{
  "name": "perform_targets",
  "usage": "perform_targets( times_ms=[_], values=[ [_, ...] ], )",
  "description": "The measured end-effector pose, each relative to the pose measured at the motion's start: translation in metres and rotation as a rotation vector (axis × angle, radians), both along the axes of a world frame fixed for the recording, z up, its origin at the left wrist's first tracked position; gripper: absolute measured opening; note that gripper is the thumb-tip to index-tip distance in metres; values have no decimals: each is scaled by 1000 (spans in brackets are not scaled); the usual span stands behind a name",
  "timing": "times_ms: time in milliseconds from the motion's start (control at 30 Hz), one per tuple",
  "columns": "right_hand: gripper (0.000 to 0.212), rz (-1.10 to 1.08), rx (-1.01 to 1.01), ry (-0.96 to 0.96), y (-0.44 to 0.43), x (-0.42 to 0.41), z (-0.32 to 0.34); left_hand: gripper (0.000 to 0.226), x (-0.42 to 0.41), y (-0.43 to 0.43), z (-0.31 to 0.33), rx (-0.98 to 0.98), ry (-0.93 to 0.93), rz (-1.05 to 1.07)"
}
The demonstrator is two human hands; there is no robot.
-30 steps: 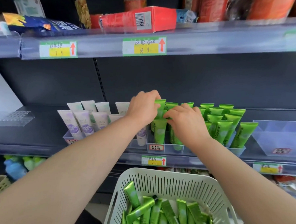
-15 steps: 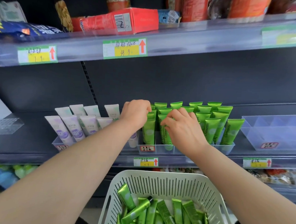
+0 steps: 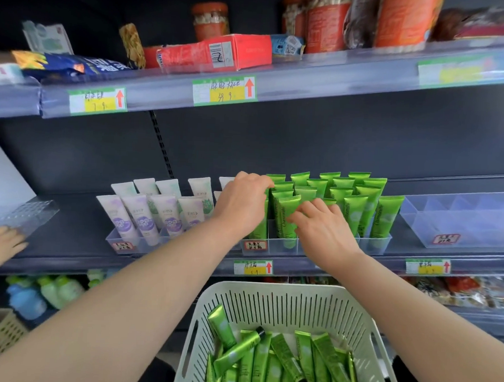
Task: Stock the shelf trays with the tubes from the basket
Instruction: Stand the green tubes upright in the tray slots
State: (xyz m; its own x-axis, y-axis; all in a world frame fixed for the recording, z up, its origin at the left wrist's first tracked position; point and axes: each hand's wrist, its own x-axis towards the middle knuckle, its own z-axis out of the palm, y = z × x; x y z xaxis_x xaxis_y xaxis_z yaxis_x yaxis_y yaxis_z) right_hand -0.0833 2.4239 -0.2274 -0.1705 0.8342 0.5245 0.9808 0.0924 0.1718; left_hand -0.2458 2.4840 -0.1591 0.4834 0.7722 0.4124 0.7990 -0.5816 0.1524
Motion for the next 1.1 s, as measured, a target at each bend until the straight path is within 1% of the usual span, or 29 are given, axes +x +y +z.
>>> perform_targets(
  times_ms=[67,167,233,367,533,700,900,1100],
  values=[
    [35,-35,-38,-10,-10,3,-6,39,0,-13,-9,-5,60,-25],
    [30,-110,-164,-36,-26,8,-16,47,3,-29,-29,-42,180,-42],
    [30,-147,-225,-20,-36,13,-22,53,7,-38,-43,-76,226,-45],
    [37,-198,-287,28,-52,26,-31,49,14,-51,-63,-169,293,-55],
    [55,-272,-340,62,-63,42,-40,66,24,-64,-86,-278,411,38],
    [66,-293,-386,93,-64,47,-45,72,33,-66,-95,-337,404,103],
    [66,-301,-379,107,-62,50,-53,75,37,-62,-103,-350,412,127],
    [65,-301,-367,164,-59,50,-58,80,41,-56,-103,-356,425,146]
  ],
)
